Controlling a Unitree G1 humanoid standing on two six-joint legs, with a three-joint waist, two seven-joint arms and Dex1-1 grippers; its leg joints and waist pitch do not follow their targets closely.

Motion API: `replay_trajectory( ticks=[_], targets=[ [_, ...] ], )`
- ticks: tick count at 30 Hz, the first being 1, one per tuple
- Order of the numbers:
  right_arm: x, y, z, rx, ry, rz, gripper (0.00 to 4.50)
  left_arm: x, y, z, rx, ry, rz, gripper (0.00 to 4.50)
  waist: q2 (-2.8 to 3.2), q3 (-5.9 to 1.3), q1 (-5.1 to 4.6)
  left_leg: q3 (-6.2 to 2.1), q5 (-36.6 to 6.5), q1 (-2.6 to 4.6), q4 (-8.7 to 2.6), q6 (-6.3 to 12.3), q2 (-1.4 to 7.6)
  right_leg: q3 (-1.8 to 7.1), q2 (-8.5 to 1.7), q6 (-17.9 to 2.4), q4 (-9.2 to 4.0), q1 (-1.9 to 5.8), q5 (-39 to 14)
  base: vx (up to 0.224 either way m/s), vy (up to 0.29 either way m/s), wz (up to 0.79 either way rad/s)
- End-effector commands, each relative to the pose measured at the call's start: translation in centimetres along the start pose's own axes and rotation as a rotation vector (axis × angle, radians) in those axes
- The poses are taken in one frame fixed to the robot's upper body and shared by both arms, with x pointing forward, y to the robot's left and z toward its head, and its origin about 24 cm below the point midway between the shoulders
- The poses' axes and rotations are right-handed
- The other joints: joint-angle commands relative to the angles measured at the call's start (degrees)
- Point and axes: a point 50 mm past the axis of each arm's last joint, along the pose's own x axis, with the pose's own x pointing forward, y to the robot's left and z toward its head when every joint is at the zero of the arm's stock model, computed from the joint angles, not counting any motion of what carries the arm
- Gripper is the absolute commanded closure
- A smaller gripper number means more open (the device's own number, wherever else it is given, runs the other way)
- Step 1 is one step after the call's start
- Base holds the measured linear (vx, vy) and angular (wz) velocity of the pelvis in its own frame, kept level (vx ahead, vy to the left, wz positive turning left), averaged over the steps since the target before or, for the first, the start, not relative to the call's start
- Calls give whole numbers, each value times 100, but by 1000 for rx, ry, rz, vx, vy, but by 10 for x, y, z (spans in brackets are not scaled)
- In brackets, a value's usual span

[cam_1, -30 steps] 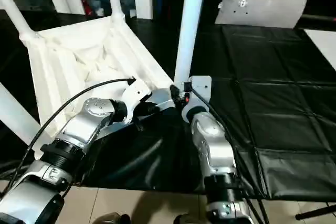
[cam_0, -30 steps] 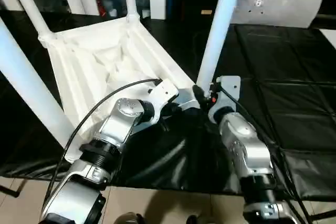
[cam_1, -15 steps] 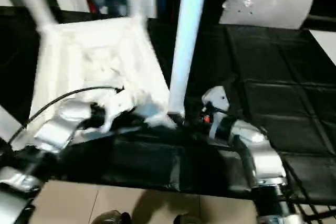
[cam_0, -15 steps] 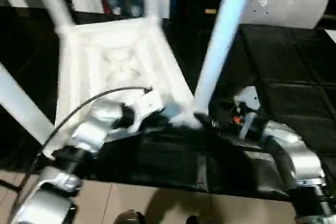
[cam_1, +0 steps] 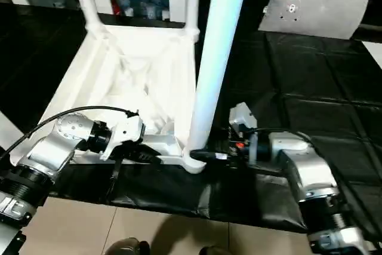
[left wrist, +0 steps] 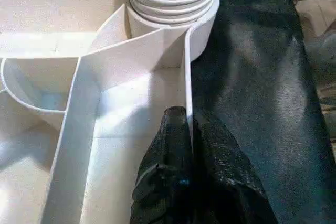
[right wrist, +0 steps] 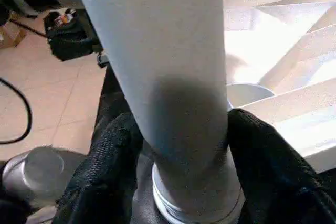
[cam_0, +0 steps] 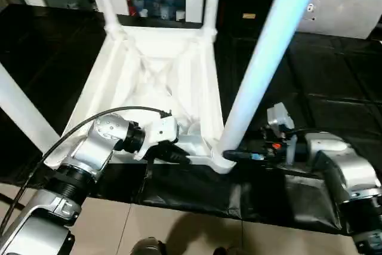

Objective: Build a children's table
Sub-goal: Rotate leg to tighten

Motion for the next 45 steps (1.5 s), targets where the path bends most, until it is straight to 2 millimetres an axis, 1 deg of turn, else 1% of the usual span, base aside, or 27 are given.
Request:
replay_trajectory(
  ticks=[1,6,12,14,16,18,19,20,21,22,23,24,25,26,27,28,29,31,32,33,34,35,36,39,41,42,45],
  targets=[
    [1,2,-2,-1,28,43,215,5,-2,1,29,36,-56,450,-61,-401,-10,-166,-66,92,-358,757,561,321,-636,-1601,-285,294,71,0,0,0],
    [2,1,-3,-9,38,45,245,4,-2,0,35,43,-53,450,-62,-397,7,-166,-58,95,-357,746,559,323,-634,-1582,-284,288,90,0,0,0],
    [5,4,-5,-5,37,66,253,5,-1,-1,29,44,-34,450,-56,-394,13,-169,-83,89,-356,742,561,319,-635,-1587,-285,295,55,0,0,0],
    [10,10,-6,36,7,68,254,8,2,1,-2,10,8,450,-57,-393,13,-167,-65,90,-356,742,560,320,-627,-1590,-283,297,71,0,0,0],
    [19,18,-7,87,-38,36,254,14,6,8,-47,-46,59,450,-64,-398,47,-170,43,101,-350,775,571,321,-629,-1587,-263,287,168,0,0,0],
    [22,20,-7,101,-54,23,254,16,8,10,-61,-63,76,450,-75,-378,47,-170,-48,109,-366,750,577,324,-634,-1554,-297,269,-7,0,0,0],
    [32,22,-10,107,-52,-48,254,22,12,14,-89,-76,120,450,-67,-355,41,-173,-246,106,-386,659,567,327,-653,-1525,-344,267,-329,0,0,0],
    [43,22,-13,112,-47,-117,254,27,16,19,-120,-92,161,450,-65,-316,22,-173,-550,127,-420,496,570,341,-665,-1426,-418,242,-825,0,0,0],
    [44,22,-13,113,-47,-122,254,28,17,19,-122,-93,164,450,-65,-252,-21,-196,-942,128,-475,286,549,341,-662,-1286,-498,231,-1533,0,0,0],
    [50,22,-15,115,-44,-161,254,31,19,22,-141,-102,186,450,-66,-246,-33,-208,-1153,158,-479,181,540,341,-682,-1188,-542,232,-1958,0,0,0],
    [58,20,-15,139,-54,-219,254,36,22,26,-162,-123,211,450,-56,-220,-69,-236,-1396,172,-508,-1,535,350,-694,-995,-596,224,-2563,-56,0,-2],
    [67,17,-14,173,-75,-289,255,41,26,31,-176,-132,236,450,-50,-194,-123,-262,-1650,194,-544,-112,525,340,-689,-834,-651,204,-2994,-53,9,-6],
    [71,16,-13,191,-84,-320,255,43,27,33,-181,-135,245,450,-71,-194,-168,-304,-1808,176,-569,-176,515,329,-703,-671,-680,223,-3287,-53,9,-6],
    [80,11,-11,236,-105,-407,256,48,30,38,-193,-136,278,450,-35,-191,-191,-319,-1835,172,-583,-218,518,338,-702,-632,-679,216,-3318,0,0,0],
    [88,6,-9,272,-125,-484,256,53,34,42,-201,-134,311,450,-52,-201,-236,-347,-1950,164,-593,-276,506,312,-705,-530,-698,213,-3412,0,0,0],
    [97,1,-6,305,-151,-562,256,57,38,47,-213,-134,358,450,-35,-201,-264,-350,-1980,165,-601,-300,503,320,-695,-518,-694,201,-3398,0,0,0],
    [102,-1,-4,324,-170,-600,256,59,40,49,-222,-135,382,450,-27,-212,-329,-348,-2041,178,-592,-365,494,322,-701,-546,-699,161,-3357,0,0,0],
    [111,-3,-1,353,-192,-649,256,63,45,55,-235,-137,437,450,-27,-226,-346,-362,-2036,188,-594,-362,499,319,-702,-548,-705,172,-3229,0,0,0],
    [115,-5,0,351,-187,-686,256,65,47,57,-246,-141,470,450,-15,-234,-356,-323,-1862,185,-601,-284,518,344,-682,-683,-686,173,-2615,0,0,0],
    [120,-7,0,354,-177,-737,256,67,50,61,-261,-145,500,450,9,-260,-375,-303,-1591,147,-615,-252,528,352,-661,-838,-629,211,-1973,0,0,0],
    [125,-10,1,350,-162,-792,256,69,52,64,-270,-151,530,450,5,-276,-389,-281,-1377,135,-610,-240,526,350,-647,-973,-580,221,-1503,0,0,0],
    [128,-12,2,351,-152,-830,256,71,53,67,-277,-154,549,450,2,-277,-401,-260,-1334,152,-601,-236,510,352,-631,-1026,-570,202,-1376,0,0,0],
    [131,-13,4,357,-161,-849,200,72,54,69,-279,-156,557,450,-8,-294,-392,-251,-1231,148,-577,-150,493,353,-652,-1092,-567,240,-1228,0,0,0],
    [135,-15,10,349,-184,-881,186,72,55,70,-261,-147,567,450,-10,-308,-375,-222,-852,120,-544,88,495,360,-655,-1200,-537,267,-796,0,0,0],
    [130,-17,11,341,-203,-888,180,69,53,66,-245,-142,550,450,-15,-320,-360,-210,-641,102,-529,208,487,355,-656,-1252,-509,296,-515,0,0,0],
    [125,-19,11,332,-215,-886,163,68,51,63,-239,-138,534,450,-35,-325,-347,-206,-512,92,-525,283,487,349,-657,-1266,-492,313,-386,0,0,0],
    [125,-19,11,332,-215,-886,163,68,51,63,-239,-138,534,450,-12,-320,-333,-195,-467,97,-521,351,504,341,-647,-1309,-496,299,-369,0,0,0]
  ],
)
